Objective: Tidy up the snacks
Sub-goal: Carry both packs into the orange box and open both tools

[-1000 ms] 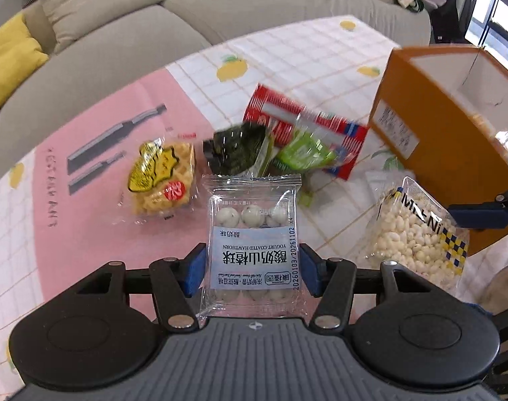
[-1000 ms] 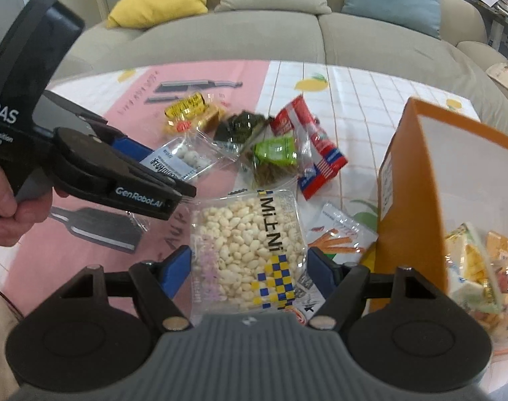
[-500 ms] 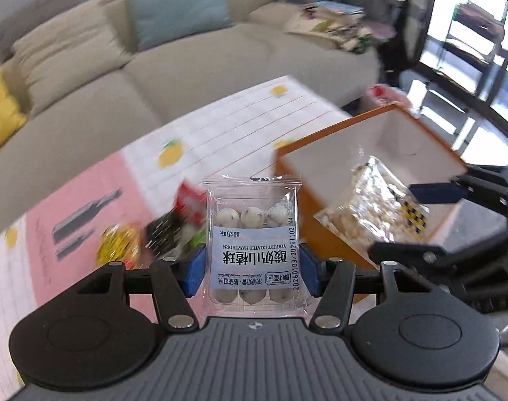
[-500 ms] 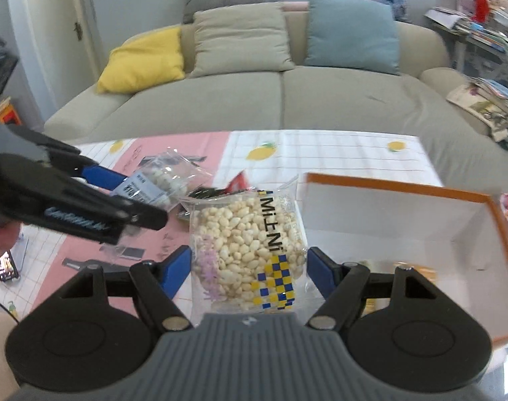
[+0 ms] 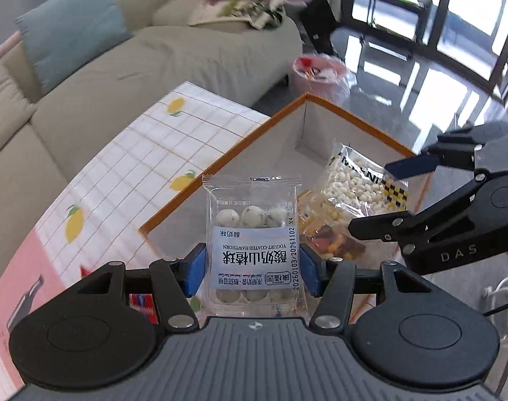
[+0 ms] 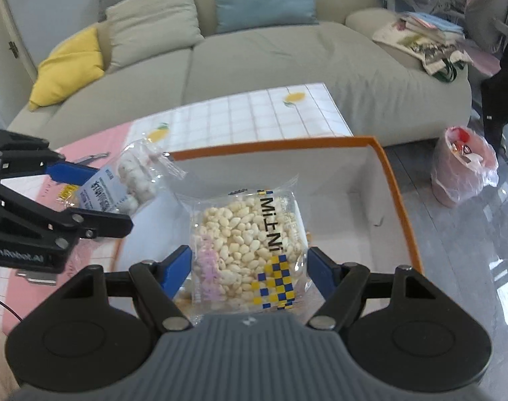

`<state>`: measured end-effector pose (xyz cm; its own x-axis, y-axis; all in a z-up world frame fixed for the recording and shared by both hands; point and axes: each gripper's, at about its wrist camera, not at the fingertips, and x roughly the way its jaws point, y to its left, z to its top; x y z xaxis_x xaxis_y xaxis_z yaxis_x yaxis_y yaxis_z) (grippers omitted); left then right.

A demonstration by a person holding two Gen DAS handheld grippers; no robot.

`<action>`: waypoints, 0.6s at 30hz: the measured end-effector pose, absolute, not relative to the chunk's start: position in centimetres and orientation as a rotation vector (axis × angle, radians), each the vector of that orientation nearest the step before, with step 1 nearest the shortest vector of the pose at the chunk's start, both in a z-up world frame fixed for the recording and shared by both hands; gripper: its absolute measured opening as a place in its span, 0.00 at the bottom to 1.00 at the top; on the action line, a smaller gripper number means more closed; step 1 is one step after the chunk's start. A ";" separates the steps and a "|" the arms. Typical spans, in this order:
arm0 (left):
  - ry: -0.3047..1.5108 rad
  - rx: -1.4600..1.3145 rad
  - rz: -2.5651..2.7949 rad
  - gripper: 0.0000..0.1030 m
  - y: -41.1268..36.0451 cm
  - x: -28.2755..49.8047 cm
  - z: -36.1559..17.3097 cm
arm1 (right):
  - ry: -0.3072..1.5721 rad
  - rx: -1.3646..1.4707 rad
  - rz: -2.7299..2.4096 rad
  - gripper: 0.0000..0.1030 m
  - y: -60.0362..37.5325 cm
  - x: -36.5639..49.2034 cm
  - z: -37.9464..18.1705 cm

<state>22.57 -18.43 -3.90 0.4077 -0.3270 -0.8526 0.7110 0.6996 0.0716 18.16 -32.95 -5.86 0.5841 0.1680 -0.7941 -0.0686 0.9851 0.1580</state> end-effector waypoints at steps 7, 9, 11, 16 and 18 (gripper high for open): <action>1.010 0.609 -0.682 0.64 -20.5 25.4 -7.9 | 1.009 0.056 0.162 0.71 -33.9 22.0 -9.0; 1.019 0.649 -0.675 0.64 -20.8 25.9 -8.7 | 1.029 0.034 0.172 0.71 -33.7 23.1 -9.9; 1.037 0.669 -0.670 0.64 -20.9 26.5 -9.7 | 1.044 0.008 0.182 0.71 -33.3 23.9 -10.5; 1.043 0.712 -0.691 0.64 -21.3 27.1 -11.0 | 1.071 -0.054 0.188 0.71 -32.7 25.5 -12.4; 1.055 0.717 -0.694 0.64 -21.5 27.5 -11.6 | 1.075 -0.064 0.194 0.71 -32.7 25.7 -12.9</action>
<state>27.48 -21.46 -11.59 0.3333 -0.1578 -0.9295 0.7907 0.5837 0.1844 25.74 -32.69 -12.95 0.4610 0.1263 -0.8783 -0.1882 0.9812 0.0423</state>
